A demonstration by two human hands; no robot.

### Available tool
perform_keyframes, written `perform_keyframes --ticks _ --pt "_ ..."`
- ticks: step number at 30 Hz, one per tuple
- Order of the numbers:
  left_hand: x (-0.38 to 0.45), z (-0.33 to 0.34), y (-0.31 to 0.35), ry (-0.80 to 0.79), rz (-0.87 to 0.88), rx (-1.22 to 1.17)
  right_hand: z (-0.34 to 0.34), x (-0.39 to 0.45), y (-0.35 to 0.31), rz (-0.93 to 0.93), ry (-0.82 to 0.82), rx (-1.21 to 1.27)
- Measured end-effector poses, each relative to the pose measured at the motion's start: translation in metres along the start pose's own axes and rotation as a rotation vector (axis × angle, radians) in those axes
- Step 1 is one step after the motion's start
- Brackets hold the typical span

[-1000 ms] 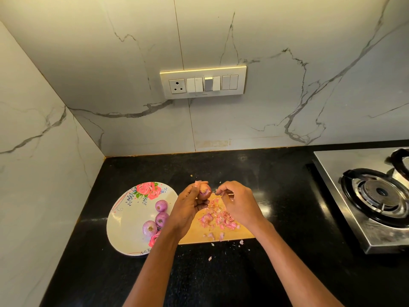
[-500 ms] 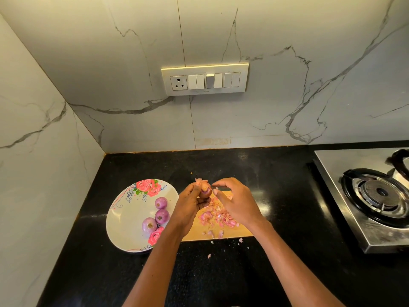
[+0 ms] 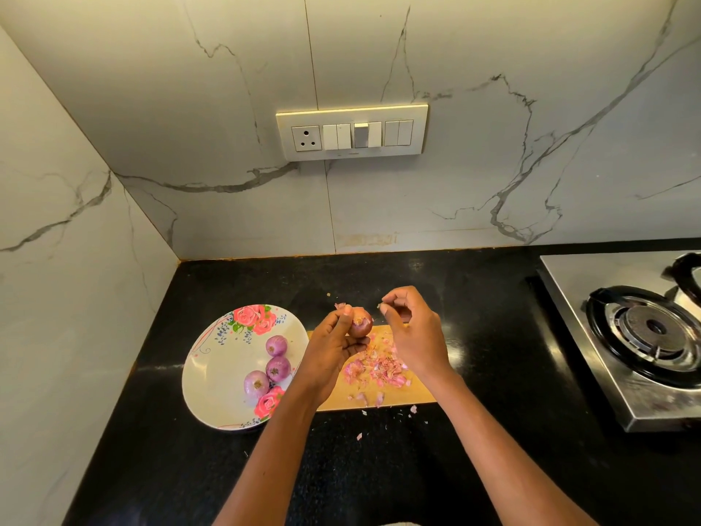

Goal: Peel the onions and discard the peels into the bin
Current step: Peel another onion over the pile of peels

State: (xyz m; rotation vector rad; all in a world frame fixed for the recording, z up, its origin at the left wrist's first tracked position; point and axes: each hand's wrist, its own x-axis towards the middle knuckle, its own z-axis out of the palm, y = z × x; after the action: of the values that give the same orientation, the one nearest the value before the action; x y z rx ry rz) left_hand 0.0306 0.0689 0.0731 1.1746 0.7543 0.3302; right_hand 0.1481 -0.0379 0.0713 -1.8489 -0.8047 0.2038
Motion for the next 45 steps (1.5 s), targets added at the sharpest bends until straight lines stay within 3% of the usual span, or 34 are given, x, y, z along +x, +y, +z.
perform_keyframes --ticks 7,18,27,38,45 --pt "0.001 0.0 0.002 0.007 -0.002 -0.1 -0.007 -0.004 -0.008 -0.06 -0.189 0.07" --pt "-0.001 0.004 0.002 0.067 0.133 0.059 -0.006 -0.009 -0.005 -0.091 -0.103 0.042" --pt "-0.001 0.001 0.001 0.039 0.119 0.134 0.001 -0.014 -0.005 -0.146 -0.052 -0.054" --pt "-0.007 -0.003 0.006 0.012 0.018 -0.038 -0.006 -0.002 0.008 -0.124 0.027 -0.124" --pt "-0.006 -0.001 0.012 0.028 -0.037 -0.097 -0.004 -0.002 0.005 -0.079 -0.142 -0.065"
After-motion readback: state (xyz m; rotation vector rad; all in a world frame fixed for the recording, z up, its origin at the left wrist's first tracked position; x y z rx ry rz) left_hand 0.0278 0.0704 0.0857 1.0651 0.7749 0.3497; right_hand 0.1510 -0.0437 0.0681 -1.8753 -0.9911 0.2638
